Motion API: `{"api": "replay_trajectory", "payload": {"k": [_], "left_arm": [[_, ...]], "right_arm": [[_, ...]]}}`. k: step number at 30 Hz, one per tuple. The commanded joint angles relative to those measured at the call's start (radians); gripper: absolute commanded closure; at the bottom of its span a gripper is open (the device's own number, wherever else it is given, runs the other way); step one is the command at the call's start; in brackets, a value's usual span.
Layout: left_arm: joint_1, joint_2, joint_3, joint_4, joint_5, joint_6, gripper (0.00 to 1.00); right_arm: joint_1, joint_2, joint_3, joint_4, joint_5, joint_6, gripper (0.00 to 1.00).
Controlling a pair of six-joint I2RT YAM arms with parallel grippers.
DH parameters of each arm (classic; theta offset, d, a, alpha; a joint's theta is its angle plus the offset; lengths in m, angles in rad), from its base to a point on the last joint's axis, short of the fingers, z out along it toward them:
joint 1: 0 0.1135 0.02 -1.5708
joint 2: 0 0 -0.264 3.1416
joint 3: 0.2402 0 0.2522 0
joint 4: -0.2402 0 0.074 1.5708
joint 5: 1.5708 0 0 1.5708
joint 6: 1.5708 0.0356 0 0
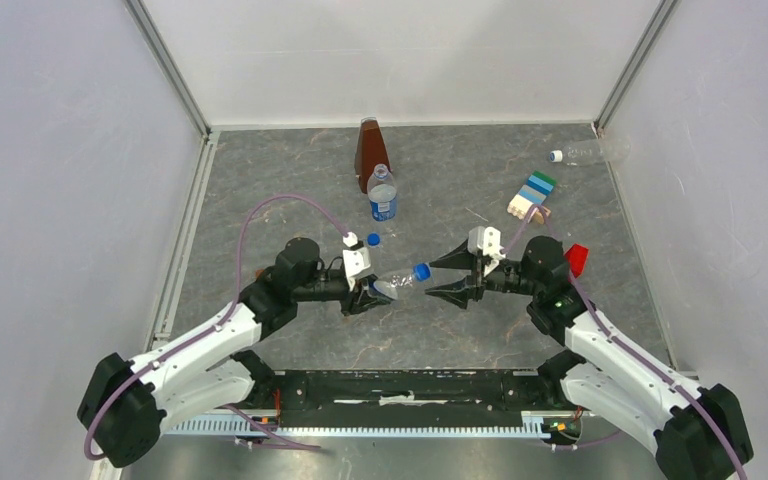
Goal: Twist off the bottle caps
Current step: Unscrew the bottle cap from the plastic bottle.
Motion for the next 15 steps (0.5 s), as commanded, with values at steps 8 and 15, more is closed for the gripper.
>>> {"api": "replay_trajectory", "payload": {"k": [8,15], "left_arm": [[-0.006,-0.085,-0.075,0.115,-0.355,0.032,0.91],[-0.118,-0.195,-0.205,0.269,-0.608,0.159,0.94]], "right_arm": [[-0.002,0.034,0.065,0.062,0.087,0.199,0.32],[-0.003,0.068,0.072,0.227,0.177,0.472,0.30]]}}
